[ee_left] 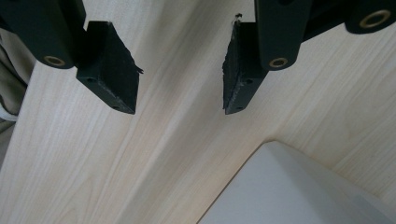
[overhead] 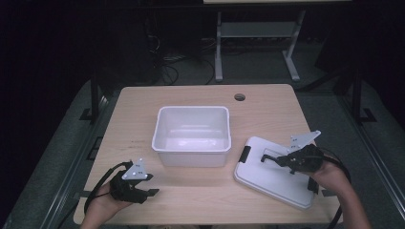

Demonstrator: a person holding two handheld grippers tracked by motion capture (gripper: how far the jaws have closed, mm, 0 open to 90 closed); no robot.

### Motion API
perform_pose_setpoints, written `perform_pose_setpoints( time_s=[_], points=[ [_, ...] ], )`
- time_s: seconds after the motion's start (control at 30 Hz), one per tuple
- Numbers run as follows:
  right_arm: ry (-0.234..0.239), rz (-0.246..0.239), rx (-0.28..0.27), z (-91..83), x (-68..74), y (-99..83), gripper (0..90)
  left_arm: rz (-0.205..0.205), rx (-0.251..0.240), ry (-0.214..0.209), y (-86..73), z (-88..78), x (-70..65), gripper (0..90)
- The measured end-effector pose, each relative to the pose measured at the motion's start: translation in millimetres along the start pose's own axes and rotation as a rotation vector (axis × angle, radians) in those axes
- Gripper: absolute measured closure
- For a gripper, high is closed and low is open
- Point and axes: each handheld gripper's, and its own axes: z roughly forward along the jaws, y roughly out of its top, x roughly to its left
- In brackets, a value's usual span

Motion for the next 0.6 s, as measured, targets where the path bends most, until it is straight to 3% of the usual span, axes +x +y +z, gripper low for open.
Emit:
perform_pose_setpoints(
  time_s=[0.6],
  points=[
    [-0.027, -0.032, -0.059, -38.9, 2.0, 16.9, 84.1, 0.009, -0.006, -0.005, 0.0, -0.9, -1.8, 44.5]
  ],
)
